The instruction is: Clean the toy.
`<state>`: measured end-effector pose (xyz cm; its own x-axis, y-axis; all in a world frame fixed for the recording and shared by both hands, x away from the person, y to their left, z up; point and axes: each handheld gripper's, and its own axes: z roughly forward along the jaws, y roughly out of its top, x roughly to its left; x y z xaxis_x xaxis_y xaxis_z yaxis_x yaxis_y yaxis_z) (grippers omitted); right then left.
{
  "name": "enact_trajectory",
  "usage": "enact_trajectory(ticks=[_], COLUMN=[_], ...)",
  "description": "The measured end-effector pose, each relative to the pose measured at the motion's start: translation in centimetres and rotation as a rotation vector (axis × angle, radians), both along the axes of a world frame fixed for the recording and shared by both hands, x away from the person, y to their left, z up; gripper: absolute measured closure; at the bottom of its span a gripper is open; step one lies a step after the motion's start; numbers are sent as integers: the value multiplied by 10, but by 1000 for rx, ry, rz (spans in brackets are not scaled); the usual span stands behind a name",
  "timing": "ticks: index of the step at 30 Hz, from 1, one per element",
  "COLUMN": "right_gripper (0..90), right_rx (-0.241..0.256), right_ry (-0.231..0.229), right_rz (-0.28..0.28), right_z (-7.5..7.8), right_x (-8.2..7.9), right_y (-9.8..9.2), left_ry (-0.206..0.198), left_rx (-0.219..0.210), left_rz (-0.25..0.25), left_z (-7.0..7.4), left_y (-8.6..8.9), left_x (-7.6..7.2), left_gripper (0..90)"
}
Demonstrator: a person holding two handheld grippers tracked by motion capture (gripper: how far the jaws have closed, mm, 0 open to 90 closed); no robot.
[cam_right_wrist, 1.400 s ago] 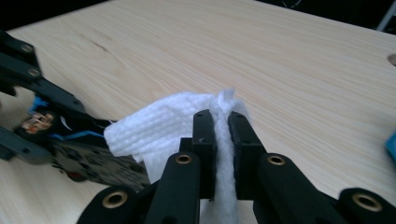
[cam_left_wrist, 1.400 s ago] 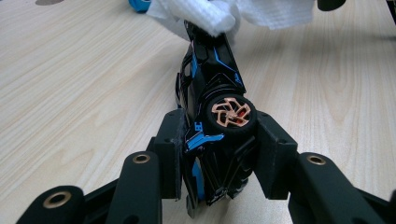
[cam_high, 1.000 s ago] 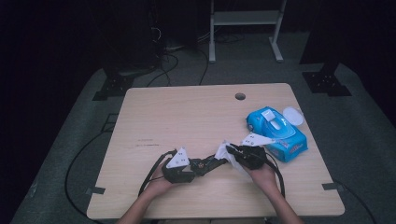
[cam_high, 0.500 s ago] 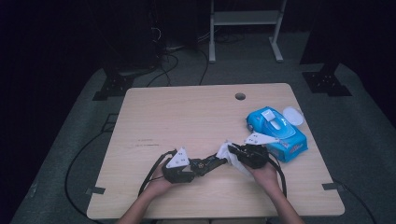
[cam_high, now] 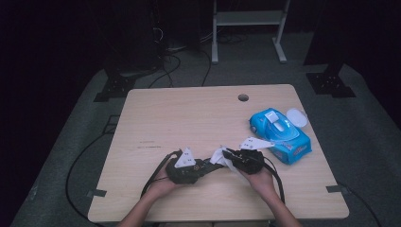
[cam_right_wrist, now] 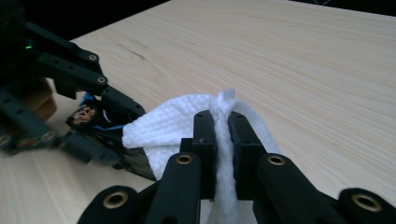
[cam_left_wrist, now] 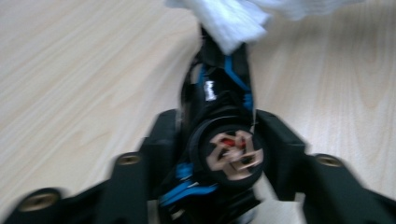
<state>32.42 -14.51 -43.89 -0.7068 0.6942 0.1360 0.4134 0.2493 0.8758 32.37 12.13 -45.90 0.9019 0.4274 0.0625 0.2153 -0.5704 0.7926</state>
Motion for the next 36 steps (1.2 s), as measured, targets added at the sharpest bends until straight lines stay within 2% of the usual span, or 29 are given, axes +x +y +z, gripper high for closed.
enact_trajectory(ticks=[2, 4, 7, 12, 13, 14, 15, 17, 19, 21, 23, 25, 27, 30, 31, 32, 33, 34, 36], right_gripper=[824, 825, 825, 824, 824, 824, 824, 827, 828, 828, 827, 827, 827, 827, 827, 827, 827, 827, 827], right_rx=[2, -7, -20, -48, -48, -73, -79, -86, -50, -49, -41, -41, -35, -22, -22, -15, -15, -7, -5], right_ry=[2, -2, -10, -38, -38, -56, -56, -59, -22, -15, -9, -7, 3, 9, 9, 7, 7, 7, 10], right_rz=[11, 23, 35, 114, 114, 133, 132, 111, 76, 59, 55, 54, 46, 37, 37, 33, 33, 29, 30], right_z=[1, 1, 4, 7, 7, 6, 6, 5, 5, 5, 5, 4, 2, 1, 1, 1, 1, 1, 1], right_x=[0, -1, -3, -10, -10, -10, -10, -6, -1, -1, -3, -4, -5, -5, -5, -5, -5, -6, -5], right_y=[3, 8, 18, 50, 50, 59, 59, 53, 39, 28, 21, 19, 12, 7, 7, 4, 4, 3, 3], left_ry=[14, 17, 31, 20, 20, 22, 25, 29, 34, 47, 67, 68, 57, 49, 49, 54, 54, 66, 68], left_rx=[-12, 4, 5, 36, 36, 44, 46, 52, 59, 70, 80, 84, 116, 142, 142, 174, 174, 214, 248], left_rz=[-9, -15, -4, -12, -12, -9, -4, 4, 7, 11, 36, 38, 26, 12, 12, 1, 1, 2, 0], left_z=[0, 2, 3, 5, 5, 6, 6, 7, 8, 10, 13, 15, 22, 28, 28, 29, 29, 29, 30], left_y=[5, 10, 15, 24, 24, 30, 36, 43, 48, 50, 47, 45, 32, 17, 17, 8, 8, 1, -5], left_x=[0, -2, -1, -2, -2, -3, -4, -6, -7, -5, -2, -1, 4, 8, 8, 11, 11, 14, 17], left_gripper=[576, 577, 577, 577, 577, 578, 578, 578, 578, 572, 456, 396, 378, 376, 376, 377, 381, 386, 389])
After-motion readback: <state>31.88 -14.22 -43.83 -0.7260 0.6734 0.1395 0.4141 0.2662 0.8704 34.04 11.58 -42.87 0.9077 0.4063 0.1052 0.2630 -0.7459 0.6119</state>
